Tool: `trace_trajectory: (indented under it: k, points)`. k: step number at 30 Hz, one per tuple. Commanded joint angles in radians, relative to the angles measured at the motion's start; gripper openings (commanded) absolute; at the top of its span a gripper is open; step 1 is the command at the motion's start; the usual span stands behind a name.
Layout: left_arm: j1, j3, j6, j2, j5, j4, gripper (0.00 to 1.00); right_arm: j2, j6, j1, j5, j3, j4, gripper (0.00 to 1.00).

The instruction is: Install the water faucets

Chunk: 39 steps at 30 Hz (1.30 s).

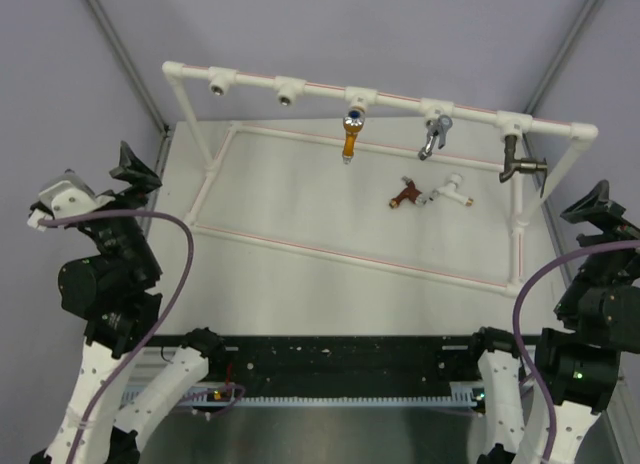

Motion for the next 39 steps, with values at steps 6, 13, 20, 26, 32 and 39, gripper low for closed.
trace_trajectory:
  k: [6, 13, 20, 26, 32, 39]
  points:
    - [-0.003, 0.037, -0.047, 0.053, 0.038, 0.022, 0.99, 0.016, 0.034, 0.012, -0.021, -0.024, -0.037, 0.99]
    - [-0.004, -0.006, -0.266, 0.081, 0.109, -0.089, 0.99, 0.121, 0.140, 0.012, -0.095, -0.030, -0.119, 0.99]
    - [-0.004, -0.054, -0.459, 0.103, 0.210, -0.227, 0.99, 0.245, 0.216, 0.014, -0.156, -0.050, -0.100, 0.99]
    - [-0.004, -0.129, -0.456, 0.072, 0.192, -0.247, 0.99, 0.329, 0.187, 0.012, -0.158, -0.016, -0.054, 0.99]
    - [-0.003, -0.154, -0.400, 0.070, 0.186, -0.242, 0.99, 0.437, 0.124, 0.011, -0.194, 0.008, 0.038, 0.99]
    - [-0.003, -0.169, -0.376, 0.070, 0.174, -0.245, 0.99, 0.636, 0.105, -0.096, -0.417, 0.054, 0.160, 0.99]
